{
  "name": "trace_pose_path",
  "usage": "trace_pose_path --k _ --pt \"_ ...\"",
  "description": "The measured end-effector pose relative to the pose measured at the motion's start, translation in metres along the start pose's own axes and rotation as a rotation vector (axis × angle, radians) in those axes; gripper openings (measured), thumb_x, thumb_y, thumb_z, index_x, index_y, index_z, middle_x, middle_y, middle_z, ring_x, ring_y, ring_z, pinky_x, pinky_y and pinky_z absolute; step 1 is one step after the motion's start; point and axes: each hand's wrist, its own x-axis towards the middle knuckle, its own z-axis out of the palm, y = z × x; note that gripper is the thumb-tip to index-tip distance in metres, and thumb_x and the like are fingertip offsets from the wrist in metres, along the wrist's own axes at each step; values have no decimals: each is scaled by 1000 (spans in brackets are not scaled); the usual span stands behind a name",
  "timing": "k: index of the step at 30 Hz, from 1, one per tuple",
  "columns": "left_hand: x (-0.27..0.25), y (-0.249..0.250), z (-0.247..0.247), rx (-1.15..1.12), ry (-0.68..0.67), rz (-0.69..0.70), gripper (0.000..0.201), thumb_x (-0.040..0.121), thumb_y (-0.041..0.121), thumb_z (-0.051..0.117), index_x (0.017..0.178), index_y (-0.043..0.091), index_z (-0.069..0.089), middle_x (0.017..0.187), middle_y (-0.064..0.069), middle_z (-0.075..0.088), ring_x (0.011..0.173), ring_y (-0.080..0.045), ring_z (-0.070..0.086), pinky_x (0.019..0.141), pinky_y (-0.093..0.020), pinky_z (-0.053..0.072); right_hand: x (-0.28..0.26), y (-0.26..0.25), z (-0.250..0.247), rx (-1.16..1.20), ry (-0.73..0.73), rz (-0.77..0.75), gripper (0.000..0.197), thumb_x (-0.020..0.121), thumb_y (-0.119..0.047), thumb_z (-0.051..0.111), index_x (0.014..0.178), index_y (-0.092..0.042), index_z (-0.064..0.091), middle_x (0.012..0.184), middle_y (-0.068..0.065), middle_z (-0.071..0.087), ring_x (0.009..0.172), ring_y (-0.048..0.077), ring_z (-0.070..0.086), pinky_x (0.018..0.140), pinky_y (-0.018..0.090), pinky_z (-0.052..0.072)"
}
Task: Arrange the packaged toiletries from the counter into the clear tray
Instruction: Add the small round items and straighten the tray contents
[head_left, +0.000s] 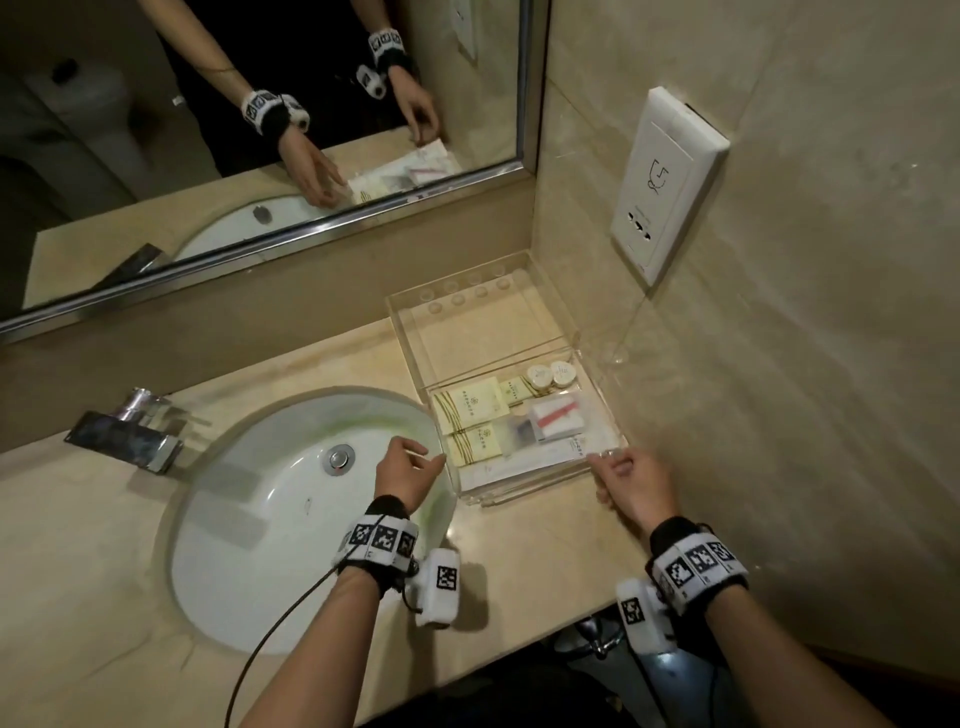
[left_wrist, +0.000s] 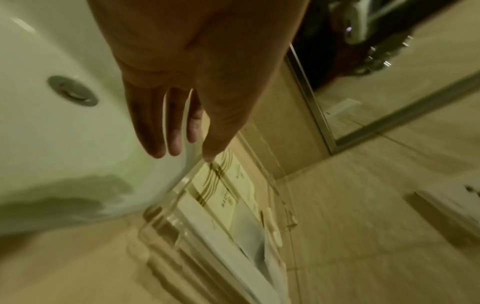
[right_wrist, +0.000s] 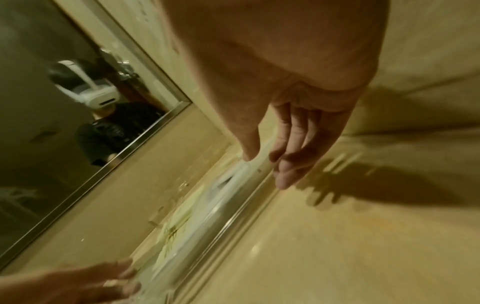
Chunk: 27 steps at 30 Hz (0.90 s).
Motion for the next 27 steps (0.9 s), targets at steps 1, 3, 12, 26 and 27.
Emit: trace_pose_path --k 1,3,12,26,27 --pt "-1 -5 1 -66 -31 -59 27 81 23 72 95 12 51 87 -8 63 79 -27 64 83 -40 55 1 5 3 63 -32 69 37 83 -33 75 97 0 61 77 12 71 54 17 63 48 26 48" --pt "-2 -12 6 -193 -92 -138 30 81 18 73 103 9 55 97 -20 67 71 -25 65 85 -44 57 4 11 8 202 -69 149 41 83 -31 76 101 4 63 83 14 72 60 20 67 52 25 53" --pt "-6 -15 25 -320 -141 -133 55 81 0 67 133 11 53 90 -19 70 76 -26 65 81 -43 59 12 0 26 530 -55 238 20 86 -13 72 101 -3 63 97 13 71 78 19 71 72 24 60" --pt "3 -8 23 -374 -89 -78 53 81 3 66 131 15 56 78 -1 69 74 -24 67 87 -45 57 24 -20 38 566 28 236 42 88 -7 67 126 -2 50 106 18 69 96 28 70 87 38 58" --pt "5 -8 22 -368 -90 -80 53 81 3 67 132 16 55 82 -3 70 75 -25 68 88 -44 57 26 -20 40 550 30 241 43 87 -7 67 126 0 50 107 20 69 98 29 70 89 40 57"
